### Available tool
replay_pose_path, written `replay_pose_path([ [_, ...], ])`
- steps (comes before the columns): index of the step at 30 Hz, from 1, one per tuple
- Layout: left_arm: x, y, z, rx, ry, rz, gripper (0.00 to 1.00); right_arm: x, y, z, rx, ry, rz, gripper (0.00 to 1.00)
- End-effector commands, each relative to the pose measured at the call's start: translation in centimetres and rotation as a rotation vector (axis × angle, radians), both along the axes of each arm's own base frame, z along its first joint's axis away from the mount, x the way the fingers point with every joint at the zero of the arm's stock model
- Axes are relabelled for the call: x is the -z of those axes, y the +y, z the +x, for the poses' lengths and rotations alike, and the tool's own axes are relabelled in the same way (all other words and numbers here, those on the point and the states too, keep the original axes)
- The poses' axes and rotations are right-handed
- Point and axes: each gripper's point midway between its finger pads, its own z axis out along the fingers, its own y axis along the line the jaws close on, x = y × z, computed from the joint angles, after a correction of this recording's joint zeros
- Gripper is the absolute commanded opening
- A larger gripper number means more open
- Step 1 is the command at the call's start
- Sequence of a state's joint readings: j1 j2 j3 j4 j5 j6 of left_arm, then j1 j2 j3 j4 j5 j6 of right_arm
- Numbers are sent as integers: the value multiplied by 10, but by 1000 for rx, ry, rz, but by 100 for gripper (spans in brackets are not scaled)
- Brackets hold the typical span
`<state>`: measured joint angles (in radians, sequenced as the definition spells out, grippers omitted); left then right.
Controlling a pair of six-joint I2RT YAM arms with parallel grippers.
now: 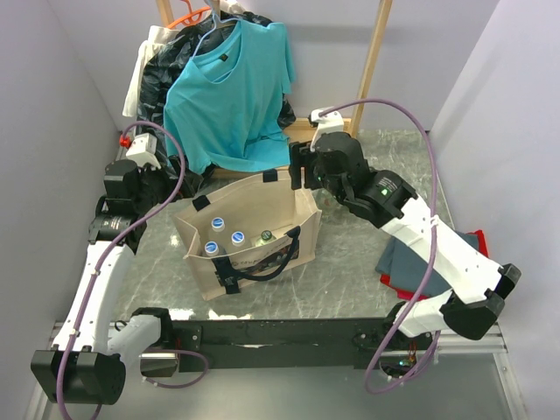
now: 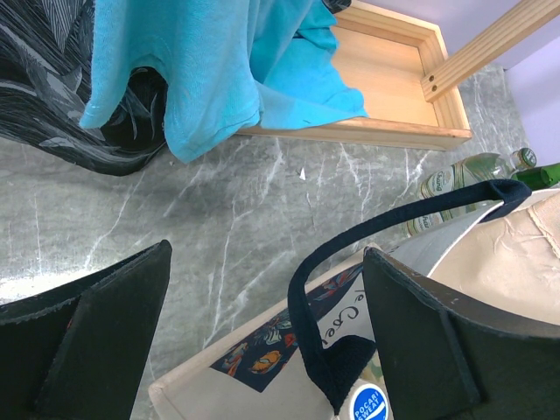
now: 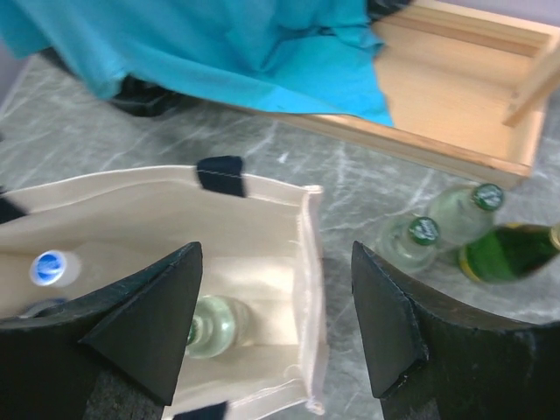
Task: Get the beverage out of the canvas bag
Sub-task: Take out the drink from the canvas bag.
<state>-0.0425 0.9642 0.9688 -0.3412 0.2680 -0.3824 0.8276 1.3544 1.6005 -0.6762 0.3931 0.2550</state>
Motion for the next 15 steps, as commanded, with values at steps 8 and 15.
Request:
replay_pose_path([
  [8, -18, -1, 1, 8, -63, -7, 96, -11, 47, -24, -201, 49, 18, 77],
  [15, -17, -3, 2, 16, -63, -16, 96, 3, 61, -32, -243, 86, -1, 77],
])
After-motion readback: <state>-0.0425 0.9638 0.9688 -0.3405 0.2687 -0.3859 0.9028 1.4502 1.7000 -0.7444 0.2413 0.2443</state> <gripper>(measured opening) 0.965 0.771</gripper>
